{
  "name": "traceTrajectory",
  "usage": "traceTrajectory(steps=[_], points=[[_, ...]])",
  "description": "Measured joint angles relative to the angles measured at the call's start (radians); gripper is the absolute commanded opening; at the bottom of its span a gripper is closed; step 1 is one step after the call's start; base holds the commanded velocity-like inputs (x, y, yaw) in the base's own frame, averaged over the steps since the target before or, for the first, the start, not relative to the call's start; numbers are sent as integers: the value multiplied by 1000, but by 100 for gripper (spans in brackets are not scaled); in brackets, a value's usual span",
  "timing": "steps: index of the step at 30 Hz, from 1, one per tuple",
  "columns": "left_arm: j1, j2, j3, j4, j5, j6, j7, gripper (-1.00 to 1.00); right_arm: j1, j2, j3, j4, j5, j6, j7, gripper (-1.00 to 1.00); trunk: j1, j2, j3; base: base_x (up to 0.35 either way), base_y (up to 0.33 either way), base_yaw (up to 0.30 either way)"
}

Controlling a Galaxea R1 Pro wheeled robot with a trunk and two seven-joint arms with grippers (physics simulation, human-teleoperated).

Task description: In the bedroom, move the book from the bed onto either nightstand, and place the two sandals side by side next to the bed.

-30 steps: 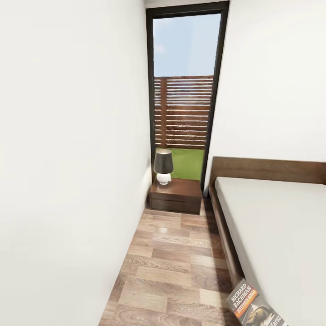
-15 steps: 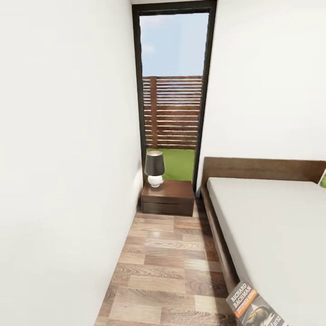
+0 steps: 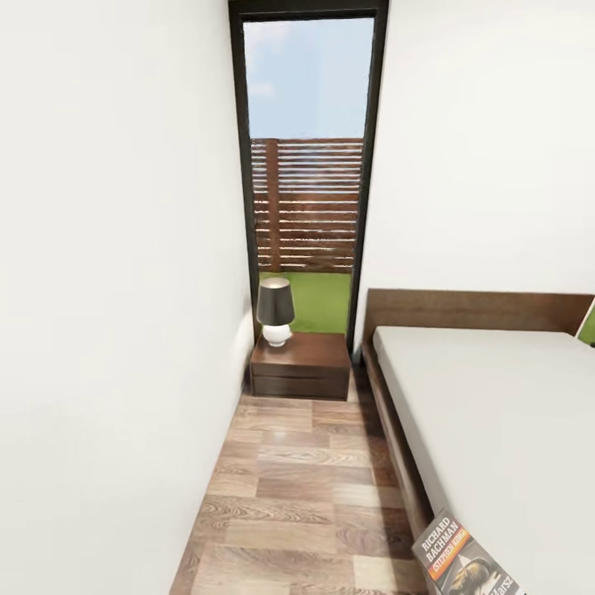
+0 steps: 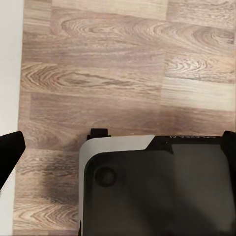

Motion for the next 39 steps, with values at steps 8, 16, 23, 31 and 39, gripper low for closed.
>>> traceTrajectory(steps=[8,16,23,31,39], points=[[0,0,-1,0,0,0,0,100,0,0,1,0,0,0,0,-100,0,0,0,325,0,0],[0,0,-1,0,0,0,0,100,0,0,2,0,0,0,-1,-100,0,0,0,325,0,0],[0,0,-1,0,0,0,0,100,0,0,3,0,0,0,0,-100,0,0,0,325,0,-81],[0,-1,-1,0,0,0,0,100,0,0,3,0,0,0,0,-100,0,0,0,325,0,-121],[0,-1,-1,0,0,0,-1,100,0,0,3,0,0,0,0,-100,0,0,0,325,0,-4]])
